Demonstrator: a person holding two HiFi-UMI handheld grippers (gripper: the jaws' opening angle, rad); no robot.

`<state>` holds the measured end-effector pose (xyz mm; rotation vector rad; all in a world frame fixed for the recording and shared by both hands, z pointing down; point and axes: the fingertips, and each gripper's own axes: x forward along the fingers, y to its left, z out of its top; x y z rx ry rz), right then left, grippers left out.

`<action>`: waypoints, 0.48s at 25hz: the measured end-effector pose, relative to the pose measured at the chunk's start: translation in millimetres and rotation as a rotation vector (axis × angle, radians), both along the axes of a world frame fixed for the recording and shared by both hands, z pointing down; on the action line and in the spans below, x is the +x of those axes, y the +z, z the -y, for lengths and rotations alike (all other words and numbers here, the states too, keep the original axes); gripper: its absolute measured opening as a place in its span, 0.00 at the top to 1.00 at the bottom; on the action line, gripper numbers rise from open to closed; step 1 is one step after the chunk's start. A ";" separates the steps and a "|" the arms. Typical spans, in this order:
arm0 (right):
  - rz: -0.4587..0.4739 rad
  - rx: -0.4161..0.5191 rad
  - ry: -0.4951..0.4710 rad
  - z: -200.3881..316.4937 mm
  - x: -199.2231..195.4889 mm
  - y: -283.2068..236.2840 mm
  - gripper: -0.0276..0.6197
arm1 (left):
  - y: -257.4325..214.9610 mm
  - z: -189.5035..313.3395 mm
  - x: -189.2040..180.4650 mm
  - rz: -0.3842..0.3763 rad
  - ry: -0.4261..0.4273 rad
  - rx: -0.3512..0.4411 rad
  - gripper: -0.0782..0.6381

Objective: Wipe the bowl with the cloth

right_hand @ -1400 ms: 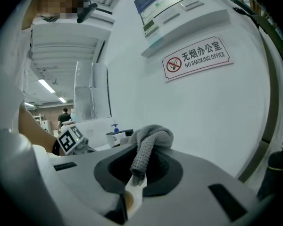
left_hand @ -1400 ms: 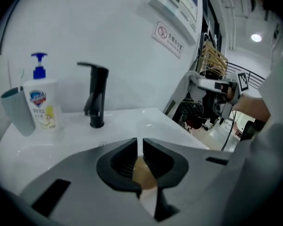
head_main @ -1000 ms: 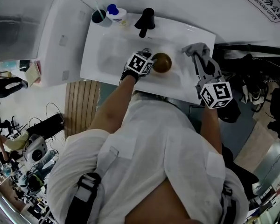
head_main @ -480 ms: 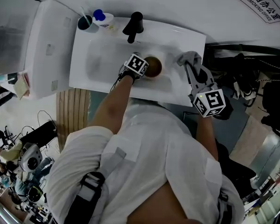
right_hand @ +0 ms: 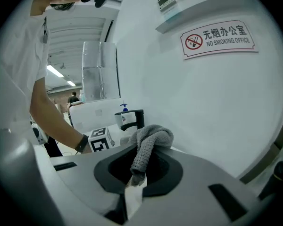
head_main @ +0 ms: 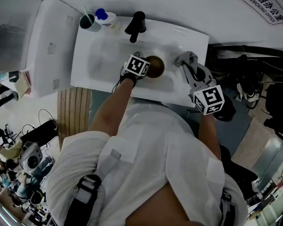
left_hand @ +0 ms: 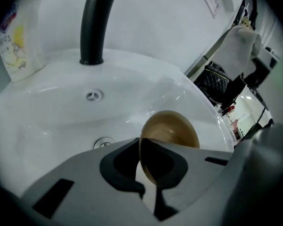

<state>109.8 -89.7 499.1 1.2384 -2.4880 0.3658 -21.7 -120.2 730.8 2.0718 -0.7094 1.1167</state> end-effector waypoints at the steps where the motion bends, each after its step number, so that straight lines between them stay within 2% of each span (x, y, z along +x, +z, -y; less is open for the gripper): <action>1: -0.015 -0.007 -0.023 0.0 -4.2 2.5 0.90 | -11.0 1.1 -0.2 -0.005 -0.006 0.019 0.87; 6: -0.110 -0.102 -0.181 -5.5 -31.3 24.8 0.90 | -67.8 9.2 -1.7 -0.004 -0.051 0.117 0.87; 9: -0.106 -0.132 -0.253 -6.6 -54.1 26.9 0.90 | -102.7 15.1 2.3 -0.009 -0.072 0.170 0.87; 12: -0.129 -0.167 -0.281 -4.9 -71.7 30.4 0.90 | -132.4 18.8 8.1 -0.035 -0.101 0.218 0.87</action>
